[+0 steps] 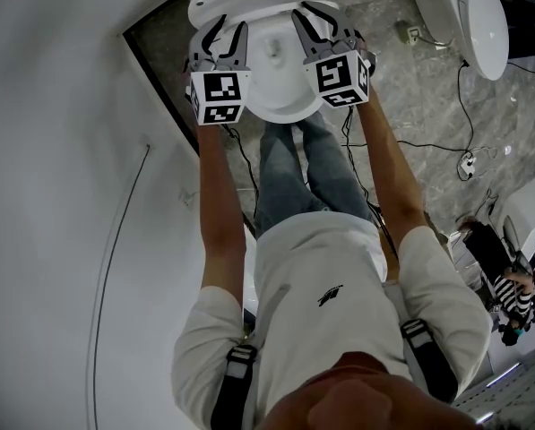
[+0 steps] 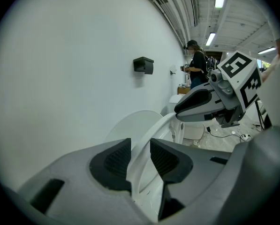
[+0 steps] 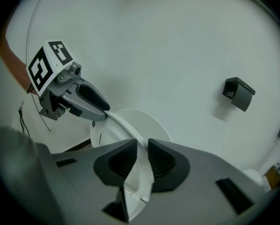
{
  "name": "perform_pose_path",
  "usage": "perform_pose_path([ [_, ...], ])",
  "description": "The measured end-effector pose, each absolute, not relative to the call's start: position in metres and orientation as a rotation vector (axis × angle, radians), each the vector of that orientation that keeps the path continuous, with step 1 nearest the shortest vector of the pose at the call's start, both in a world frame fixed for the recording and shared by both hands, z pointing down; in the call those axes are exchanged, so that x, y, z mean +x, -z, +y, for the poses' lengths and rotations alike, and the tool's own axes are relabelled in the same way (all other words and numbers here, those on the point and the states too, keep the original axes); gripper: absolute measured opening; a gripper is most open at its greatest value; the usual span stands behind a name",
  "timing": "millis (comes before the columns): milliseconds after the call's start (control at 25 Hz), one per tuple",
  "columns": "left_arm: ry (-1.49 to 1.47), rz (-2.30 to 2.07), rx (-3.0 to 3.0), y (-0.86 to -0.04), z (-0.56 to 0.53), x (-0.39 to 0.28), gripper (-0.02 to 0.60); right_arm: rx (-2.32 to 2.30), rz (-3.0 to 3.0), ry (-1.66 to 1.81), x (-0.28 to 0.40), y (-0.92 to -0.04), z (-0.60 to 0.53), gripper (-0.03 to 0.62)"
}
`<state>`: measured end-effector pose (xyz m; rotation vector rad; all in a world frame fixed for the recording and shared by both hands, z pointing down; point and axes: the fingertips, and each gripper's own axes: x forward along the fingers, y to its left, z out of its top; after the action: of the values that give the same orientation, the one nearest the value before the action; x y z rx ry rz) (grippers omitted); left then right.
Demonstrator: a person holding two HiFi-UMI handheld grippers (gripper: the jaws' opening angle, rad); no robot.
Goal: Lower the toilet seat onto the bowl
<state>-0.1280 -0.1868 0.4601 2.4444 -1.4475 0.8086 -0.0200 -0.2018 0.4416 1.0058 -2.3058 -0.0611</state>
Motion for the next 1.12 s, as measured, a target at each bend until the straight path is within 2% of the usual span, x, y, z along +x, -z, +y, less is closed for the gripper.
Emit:
perform_pose_path([
  [1120, -0.847, -1.386, 2.47, -0.47, -0.131, -0.113, 0.143, 1.052, -2.258, 0.005, -0.006, -0.452, -0.146, 0.089],
])
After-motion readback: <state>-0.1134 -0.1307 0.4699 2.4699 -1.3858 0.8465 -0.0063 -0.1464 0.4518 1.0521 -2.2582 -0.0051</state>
